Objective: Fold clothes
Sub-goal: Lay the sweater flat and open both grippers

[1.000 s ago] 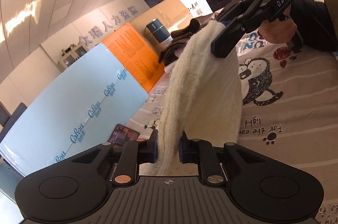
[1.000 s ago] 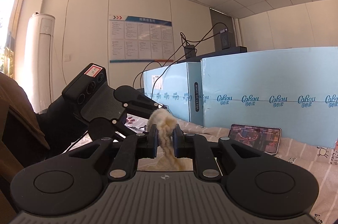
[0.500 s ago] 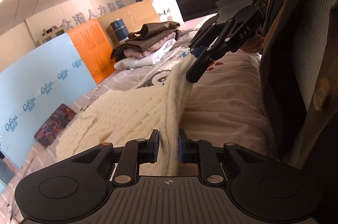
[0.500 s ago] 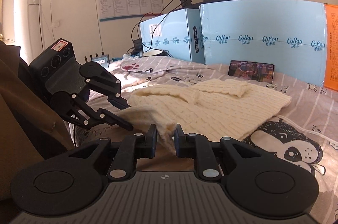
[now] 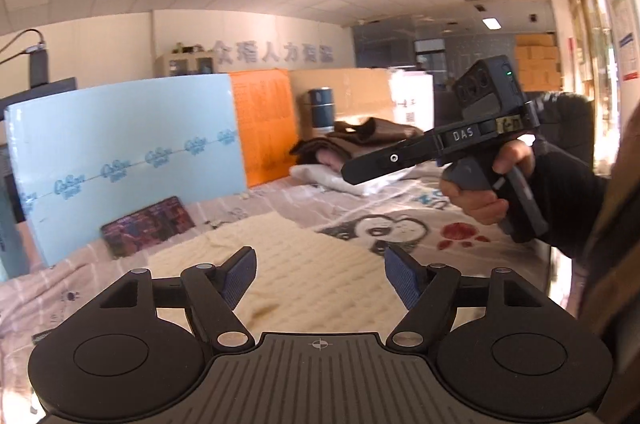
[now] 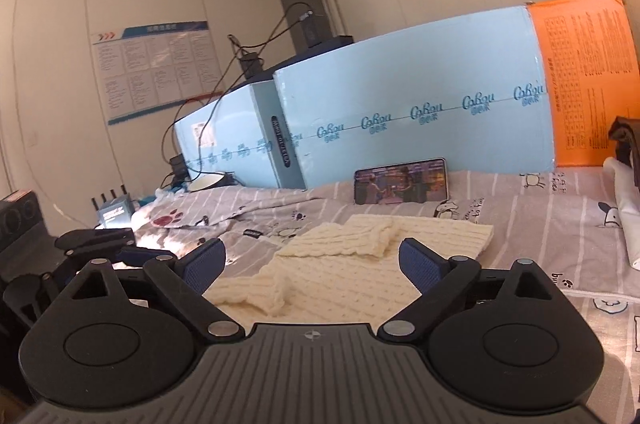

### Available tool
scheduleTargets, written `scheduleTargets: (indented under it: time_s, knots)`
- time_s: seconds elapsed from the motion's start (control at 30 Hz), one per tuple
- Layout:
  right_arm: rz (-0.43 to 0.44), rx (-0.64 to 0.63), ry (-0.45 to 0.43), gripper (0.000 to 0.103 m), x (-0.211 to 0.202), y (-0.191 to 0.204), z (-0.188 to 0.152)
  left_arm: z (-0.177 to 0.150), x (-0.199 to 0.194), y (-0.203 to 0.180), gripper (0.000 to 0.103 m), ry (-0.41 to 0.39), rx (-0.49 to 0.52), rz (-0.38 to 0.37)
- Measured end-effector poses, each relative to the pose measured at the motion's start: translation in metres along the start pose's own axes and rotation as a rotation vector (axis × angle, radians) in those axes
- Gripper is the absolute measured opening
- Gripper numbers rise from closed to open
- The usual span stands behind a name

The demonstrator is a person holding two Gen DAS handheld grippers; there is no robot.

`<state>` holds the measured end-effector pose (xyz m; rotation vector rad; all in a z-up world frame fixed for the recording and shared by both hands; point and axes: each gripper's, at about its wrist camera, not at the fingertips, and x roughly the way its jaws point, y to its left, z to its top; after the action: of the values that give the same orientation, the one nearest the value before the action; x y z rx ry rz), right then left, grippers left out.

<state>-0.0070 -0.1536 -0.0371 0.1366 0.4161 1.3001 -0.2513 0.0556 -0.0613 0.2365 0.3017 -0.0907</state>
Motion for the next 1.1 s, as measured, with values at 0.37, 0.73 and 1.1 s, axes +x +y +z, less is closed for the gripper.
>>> scheduleTargets:
  time_s: [0.37, 0.73, 1.1]
  knots:
    - [-0.306, 0.152, 0.078, 0.097, 0.081, -0.017, -0.013, -0.009, 0.076, -0.005, 0.072, 0.306, 0.028, 0.208]
    - [-0.357, 0.197, 0.109, 0.097, 0.084, -0.028, -0.018, -0.013, 0.045, 0.037, 0.015, 0.259, -0.088, 0.41]
    - [-0.35, 0.204, 0.127, 0.097, 0.086, -0.028, -0.019, -0.051, -0.021, 0.075, 0.07, 0.34, -0.197, 0.678]
